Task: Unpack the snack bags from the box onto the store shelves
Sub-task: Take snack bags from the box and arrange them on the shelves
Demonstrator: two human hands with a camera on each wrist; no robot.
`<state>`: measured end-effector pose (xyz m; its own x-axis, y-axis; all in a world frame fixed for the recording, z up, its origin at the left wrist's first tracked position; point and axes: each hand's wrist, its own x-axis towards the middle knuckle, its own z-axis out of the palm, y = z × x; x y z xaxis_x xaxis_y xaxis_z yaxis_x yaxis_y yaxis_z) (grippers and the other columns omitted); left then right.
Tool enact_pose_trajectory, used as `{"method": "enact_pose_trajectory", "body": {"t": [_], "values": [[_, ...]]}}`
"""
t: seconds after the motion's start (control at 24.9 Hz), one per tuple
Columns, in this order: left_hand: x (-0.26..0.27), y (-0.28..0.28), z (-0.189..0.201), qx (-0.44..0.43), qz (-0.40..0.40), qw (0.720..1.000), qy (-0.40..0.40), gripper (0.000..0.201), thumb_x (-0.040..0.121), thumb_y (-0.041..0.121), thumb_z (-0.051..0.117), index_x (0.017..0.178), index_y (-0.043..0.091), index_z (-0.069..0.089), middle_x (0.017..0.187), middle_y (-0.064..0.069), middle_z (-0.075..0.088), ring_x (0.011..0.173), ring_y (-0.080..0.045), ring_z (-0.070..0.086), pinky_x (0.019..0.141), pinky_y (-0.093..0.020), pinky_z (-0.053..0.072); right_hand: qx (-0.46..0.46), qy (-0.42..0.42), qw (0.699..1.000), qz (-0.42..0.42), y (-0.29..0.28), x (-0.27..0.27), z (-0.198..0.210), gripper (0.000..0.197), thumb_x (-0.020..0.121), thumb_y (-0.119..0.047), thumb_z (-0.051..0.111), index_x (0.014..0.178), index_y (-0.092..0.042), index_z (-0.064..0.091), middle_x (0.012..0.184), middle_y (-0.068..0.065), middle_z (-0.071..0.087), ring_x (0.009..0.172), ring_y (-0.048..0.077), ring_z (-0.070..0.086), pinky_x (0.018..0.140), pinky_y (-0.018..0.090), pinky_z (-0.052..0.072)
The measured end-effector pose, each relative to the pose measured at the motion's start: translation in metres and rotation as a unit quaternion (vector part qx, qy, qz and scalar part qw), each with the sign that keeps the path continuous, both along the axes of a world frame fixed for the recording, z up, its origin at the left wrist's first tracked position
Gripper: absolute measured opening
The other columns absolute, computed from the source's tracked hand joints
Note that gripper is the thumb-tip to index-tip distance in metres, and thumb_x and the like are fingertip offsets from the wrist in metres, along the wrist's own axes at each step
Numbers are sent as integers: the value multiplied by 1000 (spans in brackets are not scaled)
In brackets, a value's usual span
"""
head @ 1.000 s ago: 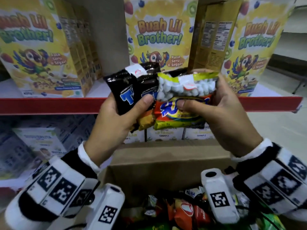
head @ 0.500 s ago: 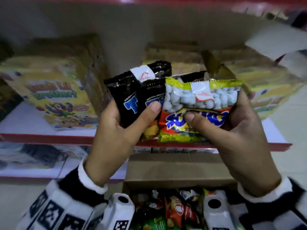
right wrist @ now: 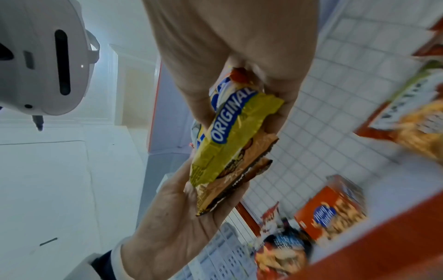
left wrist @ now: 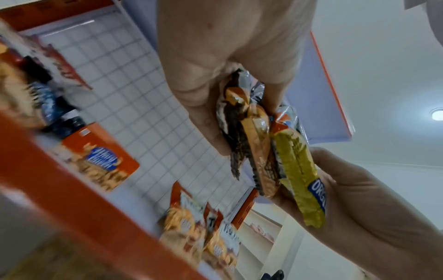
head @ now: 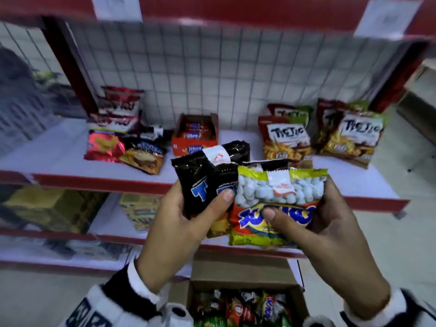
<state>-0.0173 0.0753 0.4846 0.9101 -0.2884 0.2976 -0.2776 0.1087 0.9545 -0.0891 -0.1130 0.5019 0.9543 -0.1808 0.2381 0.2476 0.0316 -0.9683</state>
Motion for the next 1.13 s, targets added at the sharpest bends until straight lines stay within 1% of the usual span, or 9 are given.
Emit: {"method": "enact_pose_trajectory", "body": {"t": [0.12, 0.24, 0.36, 0.56, 0.64, 0.72, 0.93, 1.05, 1.13], "values": [[1, -8, 68, -18, -12, 1000, -22, 28, 73, 37, 74, 100, 38, 67, 103, 16, 73, 97, -2, 68, 74, -13, 53, -23, -29, 999, 15, -9, -2, 71, 52, 63, -23, 77, 110, -33, 58, 109, -3, 71, 98, 16, 70, 74, 26, 58], [-2, -22, 133, -13, -26, 999, -40, 38, 68, 46, 70, 103, 33, 65, 103, 15, 73, 96, -4, 69, 75, -17, 54, -52, -60, 997, 5, -25, -7, 134, 48, 62, -27, 78, 105, -36, 60, 108, -4, 71, 99, 16, 69, 75, 26, 58], [-6, -36, 179, -24, -38, 997, -60, 32, 67, 45, 73, 98, 36, 68, 100, 14, 74, 92, -5, 70, 69, -15, 54, -73, -83, 994, -3, -41, -11, 176, 50, 67, -25, 78, 111, -30, 56, 111, 0, 70, 101, 21, 69, 81, 39, 58], [-6, -54, 212, -17, -25, 997, -66, 46, 62, 48, 77, 103, 32, 64, 98, 9, 75, 91, -15, 72, 73, -34, 60, -106, -117, 987, -8, -59, -11, 212, 52, 70, -19, 79, 113, -25, 50, 108, 3, 68, 100, 23, 68, 81, 48, 57], [-5, -52, 218, -25, -20, 997, -74, 47, 61, 48, 74, 103, 31, 64, 98, 9, 75, 90, -12, 72, 70, -24, 58, -115, -120, 986, 3, -62, -8, 221, 51, 71, -10, 80, 109, -24, 49, 106, 5, 68, 98, 24, 69, 78, 47, 58], [1, -46, 223, -30, -2, 996, -83, 46, 60, 48, 72, 102, 31, 64, 97, 13, 74, 88, -8, 72, 66, -16, 55, -135, -120, 984, 8, -59, 0, 230, 47, 69, -13, 83, 102, -21, 50, 104, 6, 70, 95, 24, 70, 75, 47, 59], [34, -15, 251, -10, 43, 992, -116, 41, 63, 49, 69, 101, 34, 64, 99, 19, 73, 92, -2, 69, 76, -18, 56, -206, -133, 969, -27, -39, 39, 267, 51, 59, -39, 83, 97, -17, 58, 97, 2, 73, 91, 19, 70, 74, 45, 59], [70, 17, 270, 4, 68, 988, -142, 40, 64, 50, 67, 102, 37, 62, 99, 23, 71, 91, 1, 68, 78, -17, 56, -223, -152, 963, -29, -14, 79, 295, 49, 59, -37, 82, 95, -13, 58, 89, -4, 74, 82, 10, 71, 65, 25, 56], [95, 40, 281, 10, 82, 985, -153, 34, 69, 46, 67, 102, 39, 61, 98, 26, 71, 89, 5, 67, 72, -12, 54, -211, -155, 965, -22, 3, 106, 311, 48, 60, -33, 81, 94, -9, 58, 86, -5, 75, 76, 7, 71, 59, 17, 52]]}}
